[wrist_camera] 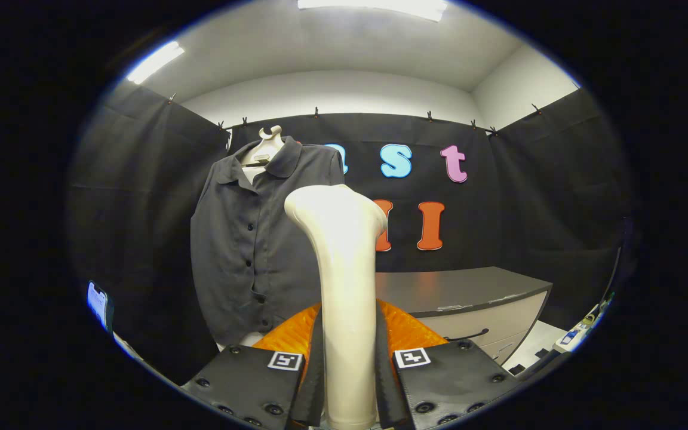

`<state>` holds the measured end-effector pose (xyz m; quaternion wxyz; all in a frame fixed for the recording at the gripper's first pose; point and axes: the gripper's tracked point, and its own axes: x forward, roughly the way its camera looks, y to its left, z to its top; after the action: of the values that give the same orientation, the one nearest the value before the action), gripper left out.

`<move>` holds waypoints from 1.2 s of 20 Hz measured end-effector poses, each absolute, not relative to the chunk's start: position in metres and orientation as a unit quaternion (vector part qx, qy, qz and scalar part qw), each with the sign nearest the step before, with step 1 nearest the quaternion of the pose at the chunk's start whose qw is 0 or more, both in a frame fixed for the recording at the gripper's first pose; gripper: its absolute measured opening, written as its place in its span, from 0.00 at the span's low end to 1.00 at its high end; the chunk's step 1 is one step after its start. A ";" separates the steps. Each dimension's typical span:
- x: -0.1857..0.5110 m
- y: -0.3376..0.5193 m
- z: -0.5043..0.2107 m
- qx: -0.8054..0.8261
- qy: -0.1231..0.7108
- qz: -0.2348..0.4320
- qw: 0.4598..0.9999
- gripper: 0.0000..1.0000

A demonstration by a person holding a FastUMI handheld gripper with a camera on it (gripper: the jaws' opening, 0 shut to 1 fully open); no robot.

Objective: Iron the clothes twice with a garment steamer, once on the left side and once on the right side.

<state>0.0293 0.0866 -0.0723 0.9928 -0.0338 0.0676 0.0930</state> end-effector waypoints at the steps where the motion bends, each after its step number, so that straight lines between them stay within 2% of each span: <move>1: 0.028 0.087 -0.072 -0.037 0.066 0.093 0.993 0.42; 24: 0.016 0.097 -0.073 -0.037 0.067 0.101 0.992 0.42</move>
<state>0.0164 0.0969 -0.0726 0.9920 -0.0370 0.0666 0.1006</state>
